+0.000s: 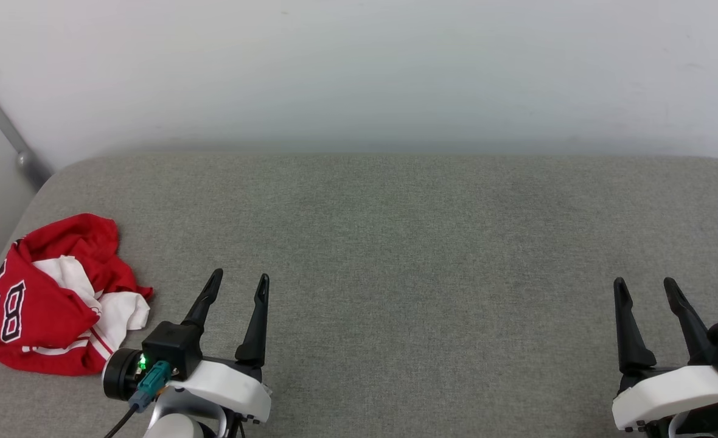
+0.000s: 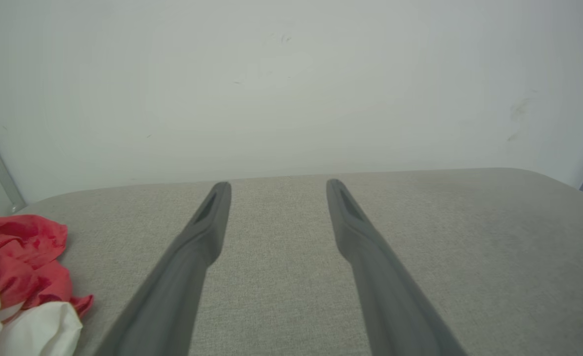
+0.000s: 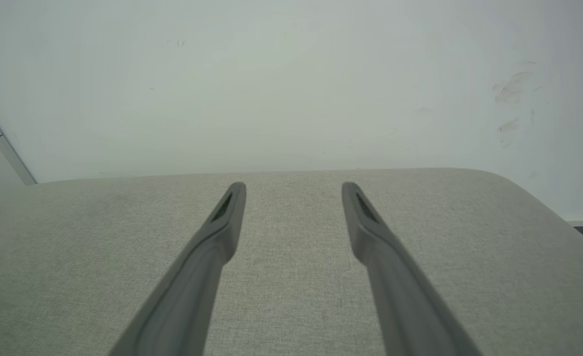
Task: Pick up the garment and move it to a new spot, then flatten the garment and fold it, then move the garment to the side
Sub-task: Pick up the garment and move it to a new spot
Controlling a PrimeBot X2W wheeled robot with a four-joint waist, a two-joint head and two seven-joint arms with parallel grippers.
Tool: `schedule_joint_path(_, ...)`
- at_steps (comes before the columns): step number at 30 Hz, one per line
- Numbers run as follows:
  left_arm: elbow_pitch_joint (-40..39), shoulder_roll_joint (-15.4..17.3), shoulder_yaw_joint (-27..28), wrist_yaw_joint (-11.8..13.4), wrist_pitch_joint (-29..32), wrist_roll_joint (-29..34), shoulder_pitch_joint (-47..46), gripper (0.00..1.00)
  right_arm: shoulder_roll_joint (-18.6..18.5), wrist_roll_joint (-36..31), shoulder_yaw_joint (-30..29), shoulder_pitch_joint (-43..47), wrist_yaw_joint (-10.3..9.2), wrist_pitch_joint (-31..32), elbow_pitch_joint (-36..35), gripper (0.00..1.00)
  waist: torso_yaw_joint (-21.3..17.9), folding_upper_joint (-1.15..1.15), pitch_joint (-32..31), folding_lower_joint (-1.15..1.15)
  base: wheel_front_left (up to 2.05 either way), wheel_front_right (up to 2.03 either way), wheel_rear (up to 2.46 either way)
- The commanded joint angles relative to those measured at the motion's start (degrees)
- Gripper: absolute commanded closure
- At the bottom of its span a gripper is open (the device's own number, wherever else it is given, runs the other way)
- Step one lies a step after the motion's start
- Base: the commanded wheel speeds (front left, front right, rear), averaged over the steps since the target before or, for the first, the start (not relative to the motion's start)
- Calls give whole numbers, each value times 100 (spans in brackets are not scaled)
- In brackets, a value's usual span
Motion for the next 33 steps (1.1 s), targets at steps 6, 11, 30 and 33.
schedule_joint_path(6,55,-19,50,4,-15,-34,-61,0,5,7,9,51,-2,-33,19,0,11,0,-2,0,0,0,0)
schedule_joint_path(11,109,-25,95,7,-15,-43,-80,0,5,-59,22,58,-2,-31,-21,0,84,0,-8,0,0,0,0)
schedule_joint_path(30,265,-14,602,254,-15,-138,-169,0,5,-354,561,-173,-2,140,-269,0,1373,0,128,0,0,0,0)
schedule_joint_path(33,231,-25,689,303,-15,-162,-156,0,5,-418,705,-205,-2,159,-271,0,1601,0,159,0,0,0,0)
